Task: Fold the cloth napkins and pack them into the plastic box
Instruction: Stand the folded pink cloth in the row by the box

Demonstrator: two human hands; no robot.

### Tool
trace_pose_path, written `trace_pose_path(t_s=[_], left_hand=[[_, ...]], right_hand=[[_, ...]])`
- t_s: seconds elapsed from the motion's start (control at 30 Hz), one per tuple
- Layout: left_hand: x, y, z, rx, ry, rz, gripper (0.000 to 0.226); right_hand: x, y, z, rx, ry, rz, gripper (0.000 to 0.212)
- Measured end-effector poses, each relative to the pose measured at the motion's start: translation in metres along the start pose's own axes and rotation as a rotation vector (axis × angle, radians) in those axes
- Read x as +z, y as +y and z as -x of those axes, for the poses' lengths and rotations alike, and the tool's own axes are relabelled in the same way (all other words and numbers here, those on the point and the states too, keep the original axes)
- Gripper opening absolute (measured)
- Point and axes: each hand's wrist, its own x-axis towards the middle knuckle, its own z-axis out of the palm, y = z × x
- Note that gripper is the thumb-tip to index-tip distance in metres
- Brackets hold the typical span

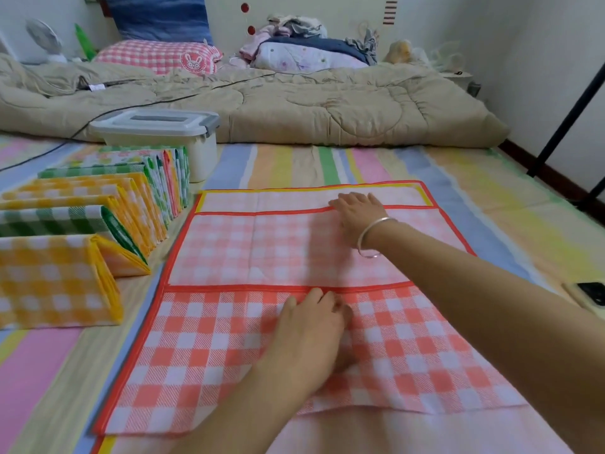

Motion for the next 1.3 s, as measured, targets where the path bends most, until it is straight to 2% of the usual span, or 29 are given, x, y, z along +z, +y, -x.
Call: trace_pose_path(t_s=[0.1,0.23,0.33,0.43,0.5,0.63,0.8,0.9,1.03,1.07,1.17,1.3], left_hand=[[0.011,-0.003,0.001,-0.02,0.047,0.026,0.046],[0.019,-0.006,0.005,-0.039,0.058,0.112,0.054],[0.017,-0.007,0.004,-0.05,0.032,0.137,0.056],[0.016,-0.008,0.002,-0.033,0.037,0.148,0.06],[0.012,-0.008,0.002,-0.041,-0.04,0.12,0.06],[0.011,-0.009,0.003,-0.043,-0.123,0.015,0.063],[0.006,-0.008,0.004,-0.052,-0.145,0.053,0.061],[0.003,-0.005,0.013,-0.043,-0.045,0.106,0.055],[-0.005,0.012,0.047,0.103,0.376,0.125,0.025],[-0.007,0.019,0.059,0.143,0.437,0.139,0.018],[-0.016,0.03,0.092,0.197,0.549,0.153,0.013],[-0.01,0.015,0.111,0.157,0.648,0.131,0.008]], right_hand=[[0.005,-0.004,-0.029,0.036,-0.05,0.048,0.057],[0.003,-0.004,-0.044,0.027,-0.035,0.055,0.041],[-0.007,0.0,-0.042,-0.029,0.068,0.053,0.035],[-0.028,0.004,-0.026,-0.058,0.218,-0.071,0.029],[-0.046,0.007,-0.009,-0.081,0.321,-0.161,0.024],[-0.072,0.008,0.041,-0.185,0.541,-0.266,0.014],[-0.07,-0.005,0.126,-0.29,0.697,-0.335,0.008],[-0.054,-0.012,0.171,-0.264,0.705,-0.355,0.002],[-0.022,-0.024,0.214,-0.232,0.717,-0.397,0.01],[-0.013,-0.027,0.222,-0.234,0.707,-0.402,0.012],[0.019,-0.036,0.243,-0.253,0.673,-0.383,0.014],[0.051,-0.039,0.255,-0.249,0.63,-0.357,0.022]])
